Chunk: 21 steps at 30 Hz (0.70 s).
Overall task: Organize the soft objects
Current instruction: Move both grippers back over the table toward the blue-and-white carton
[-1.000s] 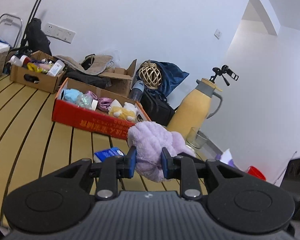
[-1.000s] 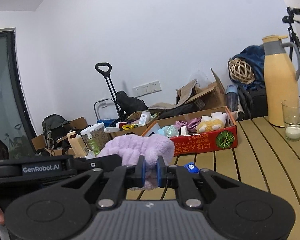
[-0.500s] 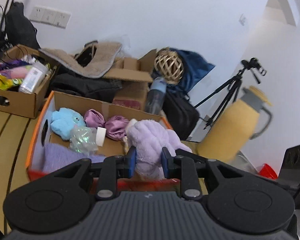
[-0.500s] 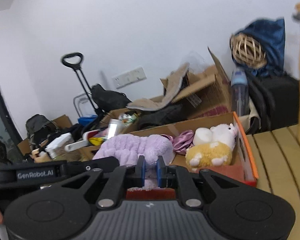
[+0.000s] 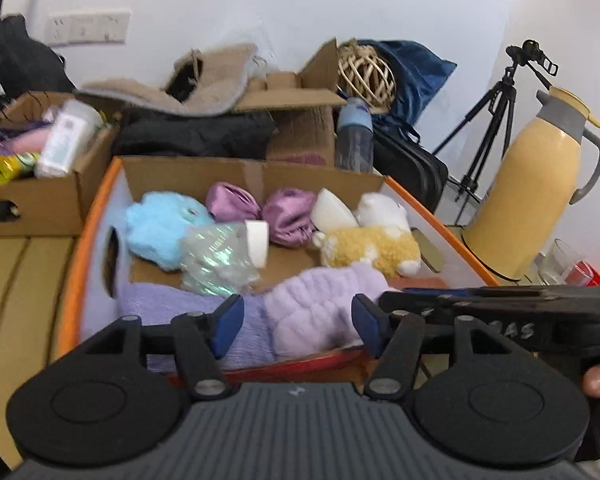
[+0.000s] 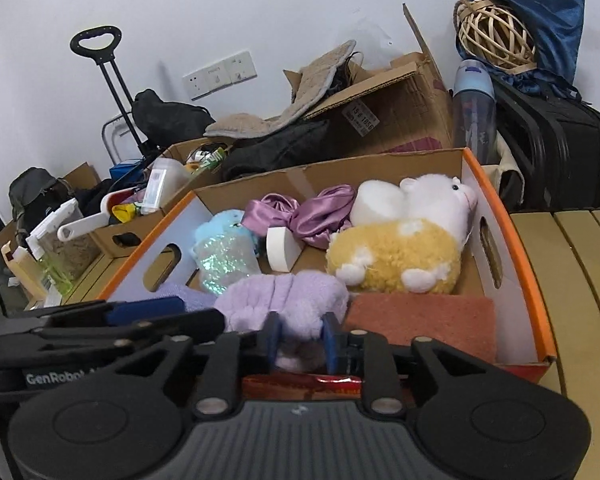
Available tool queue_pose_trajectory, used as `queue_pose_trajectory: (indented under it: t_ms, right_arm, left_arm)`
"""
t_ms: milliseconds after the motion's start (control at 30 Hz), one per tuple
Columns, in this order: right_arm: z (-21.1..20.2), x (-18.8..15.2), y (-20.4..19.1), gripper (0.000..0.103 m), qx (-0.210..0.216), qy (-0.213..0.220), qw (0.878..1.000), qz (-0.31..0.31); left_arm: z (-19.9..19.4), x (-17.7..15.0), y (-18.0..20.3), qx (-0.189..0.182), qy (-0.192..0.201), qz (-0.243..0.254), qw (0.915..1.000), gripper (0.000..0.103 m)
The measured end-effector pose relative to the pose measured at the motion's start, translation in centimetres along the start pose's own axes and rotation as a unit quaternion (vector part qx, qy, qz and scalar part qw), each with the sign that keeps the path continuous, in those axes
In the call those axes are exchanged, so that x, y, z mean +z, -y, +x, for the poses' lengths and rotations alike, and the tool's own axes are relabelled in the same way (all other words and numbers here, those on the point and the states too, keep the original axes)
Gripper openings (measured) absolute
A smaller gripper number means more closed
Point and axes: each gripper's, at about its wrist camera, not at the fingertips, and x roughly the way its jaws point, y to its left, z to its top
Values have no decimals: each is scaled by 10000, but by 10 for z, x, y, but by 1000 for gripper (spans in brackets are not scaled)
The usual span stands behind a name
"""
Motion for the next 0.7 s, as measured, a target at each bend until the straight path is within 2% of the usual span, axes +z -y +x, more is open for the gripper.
queue_pose_trajectory:
  t_ms: [133,167,300,400,533,700]
  right_arm:
    - [-36,8,-6,33,-43,299,9995,-66]
    - [-49,12,-8,38,-59,383,9992,-85]
    - [-110,22,-23,44,-205,772,9963,-320]
    - [-158,20,-34,57,-210,1044,9932,-474]
    - [-219,-1,-50,60,-334,1280,9885,-731]
    - [-283,-47,-65,63,-362,1487,9844,-864]
  left_arm:
    - [-49,9,6,105,320,124,9994,62]
    - [-64,11,8,137,414,184,9989,62]
    - [-130,16,13,376,783,413,9954,65]
    - [-184,13,17,597,1038,573,9911,72]
    - [-256,-8,28,893,1364,786,9835,78]
    - [-326,-58,45,841,1594,595,9818,85]
